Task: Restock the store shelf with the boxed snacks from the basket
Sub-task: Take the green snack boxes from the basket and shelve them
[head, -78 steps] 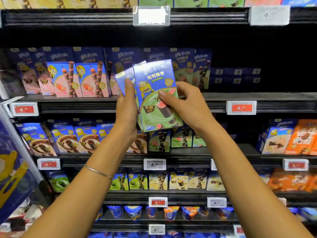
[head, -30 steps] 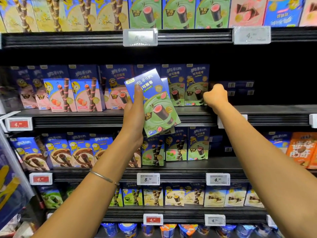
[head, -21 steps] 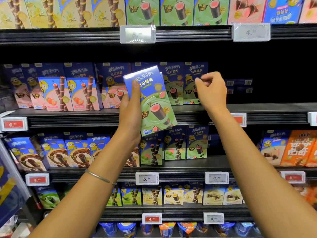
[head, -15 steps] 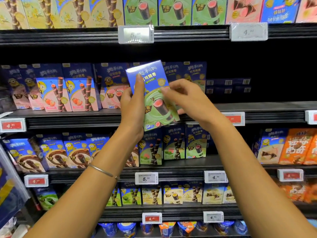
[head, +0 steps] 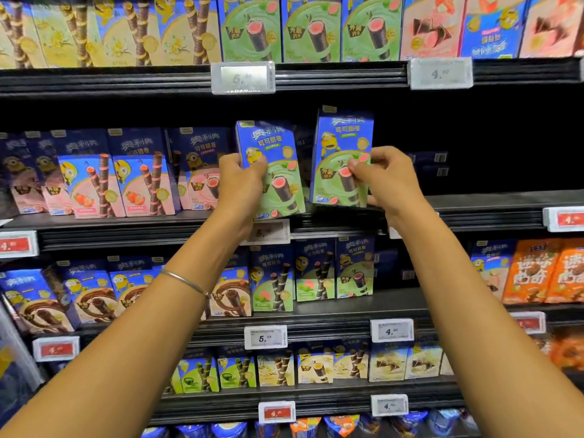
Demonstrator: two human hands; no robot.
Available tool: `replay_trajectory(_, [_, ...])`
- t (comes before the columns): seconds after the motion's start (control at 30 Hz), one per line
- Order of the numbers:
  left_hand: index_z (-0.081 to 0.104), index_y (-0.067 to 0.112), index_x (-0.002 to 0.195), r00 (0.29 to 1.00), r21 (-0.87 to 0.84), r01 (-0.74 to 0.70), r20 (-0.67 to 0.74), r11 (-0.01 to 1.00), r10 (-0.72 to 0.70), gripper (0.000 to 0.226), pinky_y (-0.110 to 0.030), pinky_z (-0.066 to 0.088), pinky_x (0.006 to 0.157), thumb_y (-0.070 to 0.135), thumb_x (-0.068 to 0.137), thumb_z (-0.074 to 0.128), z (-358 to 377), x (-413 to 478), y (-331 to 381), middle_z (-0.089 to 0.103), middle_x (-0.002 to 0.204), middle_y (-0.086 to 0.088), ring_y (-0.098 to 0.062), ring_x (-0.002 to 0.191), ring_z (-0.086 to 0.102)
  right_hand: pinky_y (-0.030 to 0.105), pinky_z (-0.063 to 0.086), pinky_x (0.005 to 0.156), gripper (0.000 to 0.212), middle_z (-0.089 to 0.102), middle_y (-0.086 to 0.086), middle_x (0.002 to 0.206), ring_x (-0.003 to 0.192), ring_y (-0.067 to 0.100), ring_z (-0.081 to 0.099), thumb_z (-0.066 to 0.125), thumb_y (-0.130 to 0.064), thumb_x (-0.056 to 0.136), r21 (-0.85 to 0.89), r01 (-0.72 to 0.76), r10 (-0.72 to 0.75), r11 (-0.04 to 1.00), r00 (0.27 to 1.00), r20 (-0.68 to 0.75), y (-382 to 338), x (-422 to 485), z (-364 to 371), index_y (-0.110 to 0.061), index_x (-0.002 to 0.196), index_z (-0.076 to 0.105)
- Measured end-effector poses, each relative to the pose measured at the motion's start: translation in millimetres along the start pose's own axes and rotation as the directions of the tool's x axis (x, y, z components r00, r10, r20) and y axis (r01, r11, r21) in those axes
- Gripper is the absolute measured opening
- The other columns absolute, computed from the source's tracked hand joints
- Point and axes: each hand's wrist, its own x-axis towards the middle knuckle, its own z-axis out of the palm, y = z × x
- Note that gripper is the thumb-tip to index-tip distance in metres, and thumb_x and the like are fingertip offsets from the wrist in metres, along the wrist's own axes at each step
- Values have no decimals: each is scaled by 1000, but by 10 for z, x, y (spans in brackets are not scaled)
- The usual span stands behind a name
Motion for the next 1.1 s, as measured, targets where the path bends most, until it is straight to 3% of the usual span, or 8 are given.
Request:
replay_trajectory(0.1, [49, 12, 128, 999, 15, -33, -36, 999, 34, 25, -42, 62, 89, 22, 107, 59, 27, 70, 14, 65, 132, -11, -24, 112, 70, 34, 60, 76, 33, 70, 3, 107, 96, 13, 71, 76, -22, 89, -45, -13, 10, 999, 998, -65, 75, 171, 23, -14, 117, 61])
replay_trajectory(0.2, [52, 16, 127, 995, 78, -79, -54, 994, 83, 25, -53, 58, 98, 25, 105, 62, 59, 126, -7, 64, 134, -11, -29, 116, 68, 20, 49, 66, 34, 67, 1, 107, 93, 10, 66, 77, -23, 88, -153, 27, -39, 988, 996, -75, 164, 261, 98, -16, 116, 61])
replay_trajectory(0.3, [59, 8, 130, 991, 98, -103, -74, 990, 111, 31, -50, 60, 91, 25, 104, 65, 88, 160, -67, 72, 117, -10, -28, 106, 72, 13, 39, 60, 31, 64, -3, 99, 81, 1, 58, 76, -26, 88, -260, 57, -81, 964, 993, -81, 279, 287, 165, -19, 114, 60])
replay_trajectory(0.43, [64, 9, 129, 981, 159, -155, -94, 975, 171, 33, -38, 55, 77, 29, 102, 68, 111, 206, -185, 68, 96, 0, -17, 87, 67, 20, 41, 62, 30, 63, -12, 88, 79, 1, 59, 74, -33, 89, -332, 108, -144, 937, 986, -86, 378, 286, 185, -21, 112, 60])
replay_trajectory(0.67, [58, 17, 119, 976, 297, -184, -60, 937, 211, 31, -39, 54, 75, 30, 96, 75, 95, 296, -248, 65, 96, -2, -24, 91, 65, 19, 47, 66, 42, 64, -11, 93, 86, 1, 62, 79, -31, 85, -395, 121, -146, 911, 989, -32, 365, 357, 185, -19, 118, 55])
replay_trajectory(0.8, [47, 17, 116, 976, 451, -195, 1, 871, 218, 42, -23, 44, 63, 12, 89, 78, 86, 340, -268, 61, 105, 1, -22, 99, 62, 11, 38, 59, 44, 61, -16, 91, 81, -6, 57, 83, -29, 80, -394, 119, -134, 911, 991, -9, 382, 370, 185, -21, 114, 56])
replay_trajectory(0.97, [52, 8, 139, 984, 520, -152, -1, 840, 178, 56, -50, 54, 100, 17, 90, 79, 85, 370, -278, 58, 135, -16, -34, 123, 58, 12, 39, 59, 40, 61, -13, 91, 81, -2, 59, 84, -31, 79, -406, 132, -158, 904, 987, -31, 415, 401, 219, -21, 107, 57])
replay_trajectory(1.1, [53, 9, 139, 978, 535, -163, -24, 829, 207, 58, -47, 54, 99, 17, 90, 81, 100, 394, -304, 58, 135, -14, -34, 123, 57, 30, 53, 79, 43, 65, 3, 112, 99, 19, 62, 82, -32, 81, -424, 131, -160, 896, 987, -32, 454, 439, 271, -16, 114, 58])
